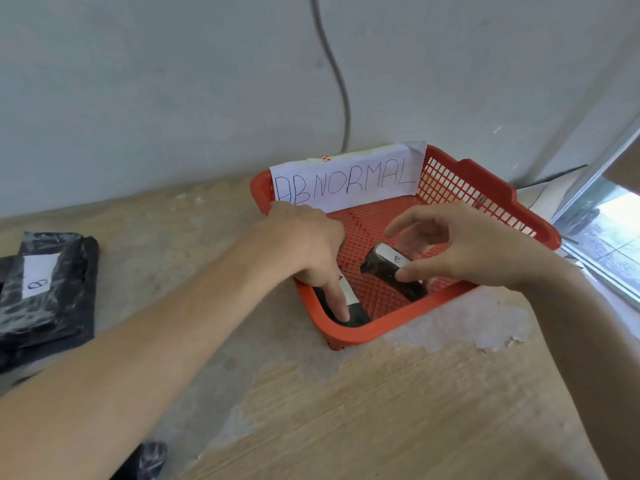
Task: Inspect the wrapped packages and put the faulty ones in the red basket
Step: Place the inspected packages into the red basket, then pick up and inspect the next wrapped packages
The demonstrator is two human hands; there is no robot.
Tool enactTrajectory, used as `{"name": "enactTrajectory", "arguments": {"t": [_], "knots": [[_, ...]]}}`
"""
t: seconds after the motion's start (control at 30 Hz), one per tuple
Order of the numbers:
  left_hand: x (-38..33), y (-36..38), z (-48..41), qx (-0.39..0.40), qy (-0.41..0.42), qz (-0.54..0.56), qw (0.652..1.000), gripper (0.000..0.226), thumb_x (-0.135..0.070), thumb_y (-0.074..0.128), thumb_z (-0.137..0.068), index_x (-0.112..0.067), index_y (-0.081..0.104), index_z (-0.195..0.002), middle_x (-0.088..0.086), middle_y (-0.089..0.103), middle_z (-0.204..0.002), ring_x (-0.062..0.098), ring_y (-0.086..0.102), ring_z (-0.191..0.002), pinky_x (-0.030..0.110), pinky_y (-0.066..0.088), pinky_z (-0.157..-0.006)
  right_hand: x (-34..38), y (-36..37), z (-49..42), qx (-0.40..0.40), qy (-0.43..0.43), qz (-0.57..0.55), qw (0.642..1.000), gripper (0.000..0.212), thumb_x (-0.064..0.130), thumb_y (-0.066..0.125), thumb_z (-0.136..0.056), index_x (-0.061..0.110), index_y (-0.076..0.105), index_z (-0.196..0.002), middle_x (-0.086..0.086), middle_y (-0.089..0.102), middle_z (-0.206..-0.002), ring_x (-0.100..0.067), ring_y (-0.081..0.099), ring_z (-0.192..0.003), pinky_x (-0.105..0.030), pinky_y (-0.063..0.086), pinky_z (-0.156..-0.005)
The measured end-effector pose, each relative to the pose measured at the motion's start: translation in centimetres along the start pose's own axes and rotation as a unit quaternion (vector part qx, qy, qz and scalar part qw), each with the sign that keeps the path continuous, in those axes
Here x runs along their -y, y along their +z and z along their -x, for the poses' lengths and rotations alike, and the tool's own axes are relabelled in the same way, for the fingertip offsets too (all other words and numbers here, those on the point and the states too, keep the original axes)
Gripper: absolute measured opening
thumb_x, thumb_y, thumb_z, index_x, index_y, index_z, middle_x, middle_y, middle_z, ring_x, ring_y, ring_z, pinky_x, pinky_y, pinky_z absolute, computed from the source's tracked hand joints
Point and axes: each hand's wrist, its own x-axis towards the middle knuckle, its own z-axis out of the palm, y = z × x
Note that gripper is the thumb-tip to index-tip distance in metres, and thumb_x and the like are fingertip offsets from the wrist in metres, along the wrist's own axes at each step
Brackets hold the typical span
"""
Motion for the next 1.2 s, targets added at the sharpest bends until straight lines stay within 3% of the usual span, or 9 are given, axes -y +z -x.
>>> {"name": "enactTrajectory", "arguments": {"t": [0.2, 0.3, 0.5, 0.67, 0.77, 0.9, 1.03, 1.13, 1.2], "knots": [[-0.2, 0.1, 0.4, -0.026, -0.012, 0.004, 1.0, 0.086, -0.091, 0.079, -0.051, -0.026, 0.061, -0.104, -0.009, 0.062, -0.092, 0.019, 0.057, -0.089, 0.036, 0.039, -0.079, 2.8, 0.8, -3.4, 0.106, 0.08, 0.044, 0.99, 0.046, 0.03, 0.098, -0.072, 0.021, 0.069, -0.106, -0.009, 0.08, -0.094, -0.027, 0.08, -0.069, -0.04, 0.066, -0.071], [-0.2, 0.1, 0.6, -0.029, -0.014, 0.009, 0.999, 0.081, -0.09, 0.08, -0.051, -0.027, 0.059, -0.098, -0.009, 0.062, -0.09, 0.017, 0.056, -0.085, 0.035, 0.038, -0.076, 3.2, 1.1, -3.9, 0.145, 0.085, 0.045, 0.985, 0.05, 0.03, 0.1, -0.07, 0.014, 0.067, -0.105, -0.014, 0.079, -0.089, -0.031, 0.08, -0.07, -0.042, 0.066, -0.073], [-0.4, 0.0, 0.6, -0.038, -0.006, 0.012, 0.999, 0.076, -0.086, 0.084, -0.051, -0.027, 0.052, -0.087, -0.008, 0.059, -0.087, 0.013, 0.052, -0.079, 0.037, 0.038, -0.082, 2.5, 1.1, -3.0, 0.177, 0.066, 0.014, 0.982, 0.032, 0.012, 0.09, -0.084, 0.006, 0.066, -0.104, -0.013, 0.08, -0.083, -0.028, 0.081, -0.075, -0.035, 0.066, -0.071], [0.7, 0.6, 1.1, -0.117, 0.058, 0.078, 0.988, 0.08, -0.08, 0.082, -0.063, -0.029, 0.061, -0.12, -0.008, 0.066, -0.116, 0.021, 0.059, -0.117, 0.045, 0.033, -0.113, 3.1, 1.2, -2.1, 0.131, 0.04, 0.143, 0.98, 0.03, 0.036, 0.089, -0.085, 0.025, 0.07, -0.105, 0.006, 0.081, -0.095, -0.009, 0.078, -0.082, -0.032, 0.064, -0.078], [2.3, 1.6, 2.9, -0.269, 0.11, 0.181, 0.94, 0.06, -0.067, 0.076, -0.082, -0.028, 0.066, -0.127, -0.007, 0.066, -0.126, 0.022, 0.058, -0.122, 0.037, 0.04, -0.106, 4.3, 1.3, -1.2, 0.039, -0.021, 0.19, 0.981, 0.029, 0.052, 0.08, -0.088, 0.033, 0.073, -0.109, 0.021, 0.075, -0.107, 0.008, 0.07, -0.096, -0.022, 0.058, -0.089], [6.2, 3.6, 7.1, -0.379, 0.068, 0.227, 0.895, 0.045, -0.048, 0.073, -0.094, -0.021, 0.068, -0.13, -0.003, 0.067, -0.134, 0.024, 0.059, -0.127, 0.038, 0.047, -0.103, 7.4, 3.2, 0.6, -0.124, -0.101, 0.118, 0.98, 0.024, 0.042, 0.075, -0.092, 0.027, 0.077, -0.11, 0.021, 0.075, -0.105, 0.006, 0.07, -0.101, -0.023, 0.058, -0.095], [11.0, 5.5, 13.1, -0.346, -0.015, 0.246, 0.905, 0.033, -0.04, 0.071, -0.099, -0.022, 0.071, -0.127, -0.002, 0.07, -0.127, 0.02, 0.063, -0.121, 0.042, 0.049, -0.104, 12.0, 8.1, 2.5, -0.213, -0.21, 0.044, 0.953, 0.007, 0.018, 0.079, -0.094, 0.017, 0.08, -0.101, 0.009, 0.079, -0.095, -0.004, 0.073, -0.091, -0.022, 0.056, -0.083], [13.1, 6.9, 18.0, -0.269, -0.016, 0.298, 0.916, 0.021, -0.036, 0.075, -0.097, -0.028, 0.075, -0.117, -0.015, 0.075, -0.111, -0.008, 0.066, -0.097, 0.034, 0.053, -0.093, 14.6, 12.8, 3.5, -0.154, -0.26, 0.033, 0.953, 0.008, 0.012, 0.075, -0.097, 0.014, 0.079, -0.104, 0.002, 0.079, -0.092, -0.011, 0.072, -0.08, -0.02, 0.055, -0.075], [13.6, 8.0, 20.7, -0.179, 0.005, 0.333, 0.926, 0.023, -0.042, 0.078, -0.092, -0.036, 0.076, -0.114, -0.021, 0.075, -0.107, -0.014, 0.065, -0.093, 0.026, 0.051, -0.09, 14.9, 16.1, 3.2, -0.062, -0.248, 0.071, 0.964, 0.018, 0.013, 0.067, -0.102, 0.015, 0.076, -0.118, -0.001, 0.078, -0.11, -0.014, 0.073, -0.097, -0.021, 0.052, -0.086]]}}
